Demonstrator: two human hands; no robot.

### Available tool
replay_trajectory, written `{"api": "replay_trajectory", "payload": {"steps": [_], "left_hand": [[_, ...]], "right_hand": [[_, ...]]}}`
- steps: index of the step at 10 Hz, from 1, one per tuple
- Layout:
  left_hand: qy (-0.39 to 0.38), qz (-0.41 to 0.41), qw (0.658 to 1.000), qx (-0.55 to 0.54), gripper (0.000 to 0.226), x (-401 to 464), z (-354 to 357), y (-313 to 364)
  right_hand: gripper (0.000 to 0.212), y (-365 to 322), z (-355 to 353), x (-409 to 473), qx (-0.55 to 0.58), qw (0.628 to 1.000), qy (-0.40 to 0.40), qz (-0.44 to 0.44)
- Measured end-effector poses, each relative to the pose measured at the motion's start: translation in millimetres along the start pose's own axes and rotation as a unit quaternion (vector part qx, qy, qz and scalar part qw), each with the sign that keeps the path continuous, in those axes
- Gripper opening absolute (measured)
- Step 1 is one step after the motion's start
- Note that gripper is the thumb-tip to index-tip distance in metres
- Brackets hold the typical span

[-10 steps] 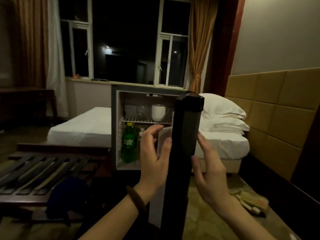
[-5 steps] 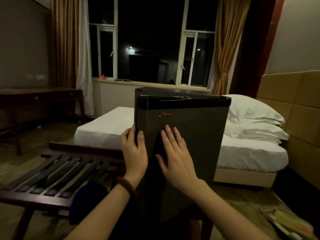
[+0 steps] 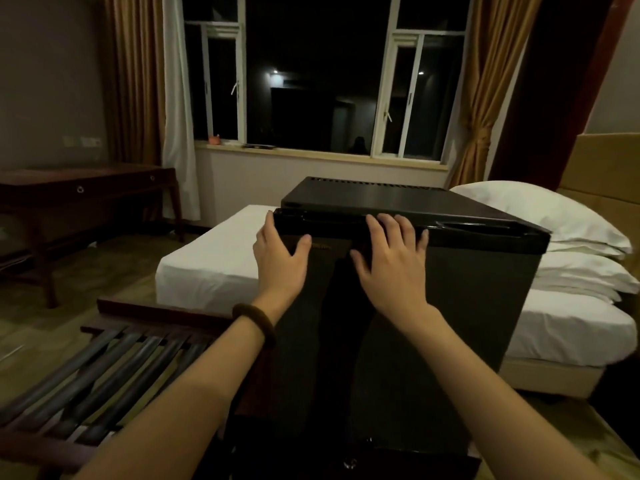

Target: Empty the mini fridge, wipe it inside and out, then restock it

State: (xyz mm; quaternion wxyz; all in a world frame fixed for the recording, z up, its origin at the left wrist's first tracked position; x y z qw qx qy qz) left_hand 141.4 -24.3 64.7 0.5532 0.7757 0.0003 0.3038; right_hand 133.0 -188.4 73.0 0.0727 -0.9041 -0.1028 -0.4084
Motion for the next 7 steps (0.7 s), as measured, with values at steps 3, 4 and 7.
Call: {"api": "replay_trajectory", "payload": {"steps": [3, 4, 7], "left_hand": [[0.098, 0.071, 0.993, -0.005, 0.071, 16, 22, -1], [0.099, 0.22, 0.968, 0.062, 0.056, 32, 20, 33], [-0.179, 0.079, 0.973, -0.122, 0.022, 115, 34, 110]], "right_hand": [[0.048, 7, 23, 9, -0.02, 0.993, 0.118, -0.002], [0.044, 10, 9, 26, 0.004, 0.995, 0.099, 0.027], [0.035, 28, -40, 128, 0.145, 0.973, -0.143, 0.113]]}}
Point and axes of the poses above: each hand's wrist, its own x-axis towards the middle knuckle, its own z-axis out of the palm, y = z × x, the point moved 3 cm from there along x, towards the middle knuckle, and after that the axes turned 1 degree about -z, right-handed, at the moved point
